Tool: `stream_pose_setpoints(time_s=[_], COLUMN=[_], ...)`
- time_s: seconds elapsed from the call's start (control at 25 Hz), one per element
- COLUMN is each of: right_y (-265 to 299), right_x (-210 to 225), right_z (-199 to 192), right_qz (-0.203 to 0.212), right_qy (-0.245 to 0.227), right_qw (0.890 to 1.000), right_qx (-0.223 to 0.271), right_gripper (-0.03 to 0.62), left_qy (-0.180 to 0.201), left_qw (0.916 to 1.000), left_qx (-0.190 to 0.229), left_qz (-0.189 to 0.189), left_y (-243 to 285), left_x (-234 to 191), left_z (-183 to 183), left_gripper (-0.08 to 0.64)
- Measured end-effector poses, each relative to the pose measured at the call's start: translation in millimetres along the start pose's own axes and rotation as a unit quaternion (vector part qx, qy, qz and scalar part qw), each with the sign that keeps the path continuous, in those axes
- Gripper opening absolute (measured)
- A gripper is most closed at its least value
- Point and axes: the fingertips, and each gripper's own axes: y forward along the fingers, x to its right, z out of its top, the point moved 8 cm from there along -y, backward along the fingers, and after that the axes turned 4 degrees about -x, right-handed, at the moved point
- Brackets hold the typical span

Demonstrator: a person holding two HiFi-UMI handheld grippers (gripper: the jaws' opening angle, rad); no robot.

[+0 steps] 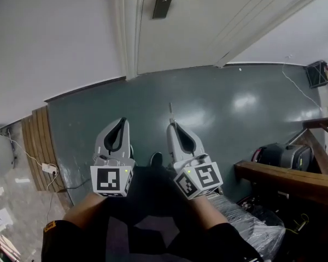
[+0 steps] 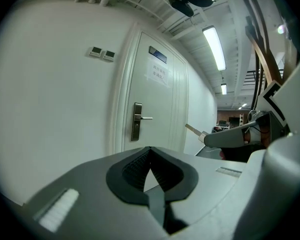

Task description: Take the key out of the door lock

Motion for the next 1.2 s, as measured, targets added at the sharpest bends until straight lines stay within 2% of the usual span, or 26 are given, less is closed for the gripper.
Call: stream_pose_setpoints(time_s=[0.28,0.48,0.68,1.2], right_y=[-41.4,-51.3,-51.3,-30.7], right_x=[23.5,35.0,37.2,0.9], right_z=[-18.8,-25.9,-23.5,-17.3], right_qz=[0.02,0.026,0.01,-0.032], right_qy=[0.008,0.005,-0.003,-0.021], right_qw=[1.0,1.0,1.0,0.999], right_qx=[0.002,-0.005,-0.001,0.011], right_gripper=[0.016,0.015,0.015,0.015], left_qy=[0.022,0.033,0.032,0.022], left_qw=[0.9995,0.9989,0.9992,0.9995], left_qx=[-0.022,-0.031,-0.024,0.011], left_qz=[0.006,0.01,0.006,-0.018], left_y=[-7.1,-11.6,-11.3,-7.8], left_x=[55.8,71.2,65.1,19.9], left_z=[-7.5,-16.7,-15.0,-3.9], left_gripper=[0.018,0.018,0.017,0.017])
